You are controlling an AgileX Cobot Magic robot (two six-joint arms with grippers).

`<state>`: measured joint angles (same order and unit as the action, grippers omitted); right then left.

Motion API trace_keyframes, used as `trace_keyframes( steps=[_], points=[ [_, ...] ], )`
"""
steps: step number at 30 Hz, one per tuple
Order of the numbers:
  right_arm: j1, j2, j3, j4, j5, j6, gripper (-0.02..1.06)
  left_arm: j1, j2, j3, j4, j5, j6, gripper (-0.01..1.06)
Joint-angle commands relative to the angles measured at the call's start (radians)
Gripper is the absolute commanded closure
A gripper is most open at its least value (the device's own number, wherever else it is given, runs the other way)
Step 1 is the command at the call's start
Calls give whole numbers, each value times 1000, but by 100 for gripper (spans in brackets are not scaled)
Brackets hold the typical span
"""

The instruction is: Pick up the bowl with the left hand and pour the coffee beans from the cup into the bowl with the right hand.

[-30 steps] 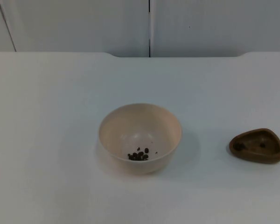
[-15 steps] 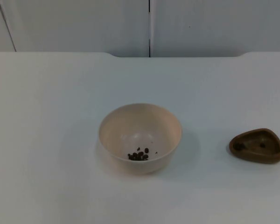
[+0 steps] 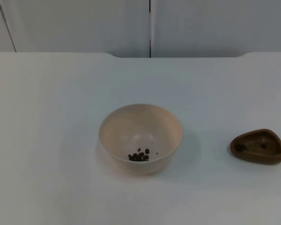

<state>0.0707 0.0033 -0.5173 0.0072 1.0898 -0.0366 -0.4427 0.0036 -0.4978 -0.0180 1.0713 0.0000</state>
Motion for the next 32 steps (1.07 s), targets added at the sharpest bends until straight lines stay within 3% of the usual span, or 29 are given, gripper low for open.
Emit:
trace_keyframes(
  steps=[1,8,32],
  points=[
    [-6,-3,1,-1,-12,-1,-1,2,-4,5,3,4,-6,0],
    [-6,-3,1,-1,-12,-1,-1,47,-4,5,3,4,0,0],
    [-6,-3,1,-1,-12,-1,-1,407,-4,5,3,4,0,0]
  ],
)
